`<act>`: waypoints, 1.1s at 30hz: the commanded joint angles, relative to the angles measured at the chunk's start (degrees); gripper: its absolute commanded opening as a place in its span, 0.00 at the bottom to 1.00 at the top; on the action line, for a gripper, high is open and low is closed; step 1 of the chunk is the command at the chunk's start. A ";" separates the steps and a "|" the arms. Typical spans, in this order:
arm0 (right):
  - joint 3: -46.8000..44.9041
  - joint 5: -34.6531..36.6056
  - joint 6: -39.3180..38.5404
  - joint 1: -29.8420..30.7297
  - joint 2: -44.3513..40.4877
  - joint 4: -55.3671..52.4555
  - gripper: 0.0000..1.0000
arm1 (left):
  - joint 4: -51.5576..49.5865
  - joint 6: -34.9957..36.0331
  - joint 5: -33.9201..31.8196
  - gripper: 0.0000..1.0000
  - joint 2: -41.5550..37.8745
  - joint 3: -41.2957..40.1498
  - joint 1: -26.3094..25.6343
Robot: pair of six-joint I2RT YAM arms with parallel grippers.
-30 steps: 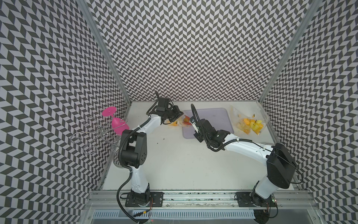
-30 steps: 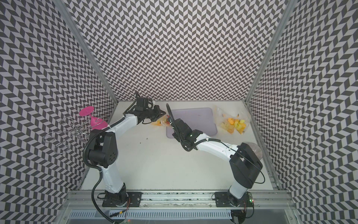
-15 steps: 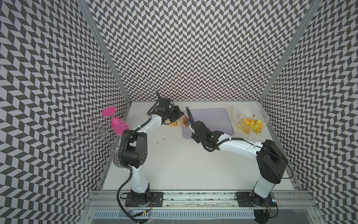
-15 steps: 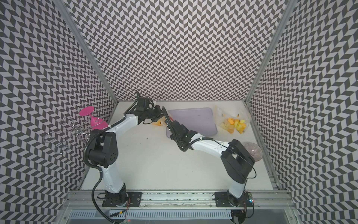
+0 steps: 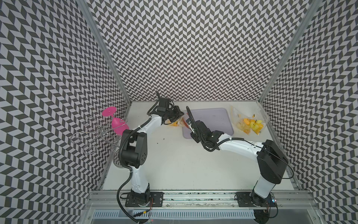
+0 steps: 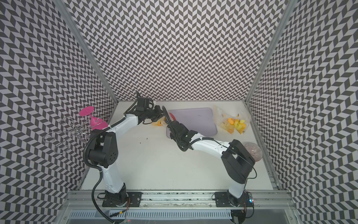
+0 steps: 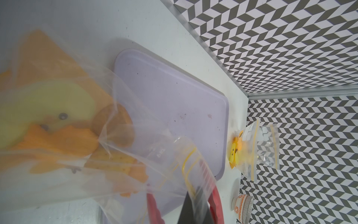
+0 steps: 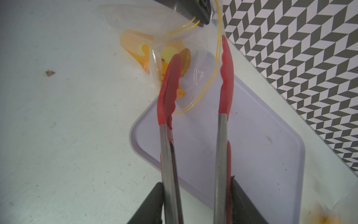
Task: Put the cookies into a resealable bag to prevent moisture
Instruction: Place the cookie in the ziploc bag, then place the clamp at the center of the board.
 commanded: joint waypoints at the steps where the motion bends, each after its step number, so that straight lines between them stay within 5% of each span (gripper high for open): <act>1: -3.30 -0.90 4.58 -0.10 -8.45 4.36 0.48 | 0.44 0.14 0.42 0.00 0.03 1.79 -0.06; 10: -21.45 -0.44 30.19 -1.02 -27.67 4.29 0.43 | -0.41 1.58 0.51 0.00 -0.31 2.48 0.91; 17: -32.59 -0.19 55.32 -2.05 -36.71 -8.43 0.42 | -0.72 2.85 0.59 0.00 -2.83 0.68 1.47; 26: -44.55 -14.25 63.13 -16.10 -39.55 -4.02 0.45 | -1.28 3.39 1.23 0.00 -4.67 -0.36 2.15; 28: -45.81 -16.99 63.03 -18.37 -38.73 -2.49 0.50 | -1.31 3.35 1.21 0.00 -4.66 -0.36 2.15; 31: -43.60 -16.02 61.60 -19.41 -37.78 -5.15 0.88 | -1.21 2.94 1.21 0.00 -4.78 -0.39 2.15; 33: -39.18 -13.26 58.98 -19.31 -37.58 -9.61 0.99 | -0.96 2.67 1.32 0.00 -5.07 -0.56 2.15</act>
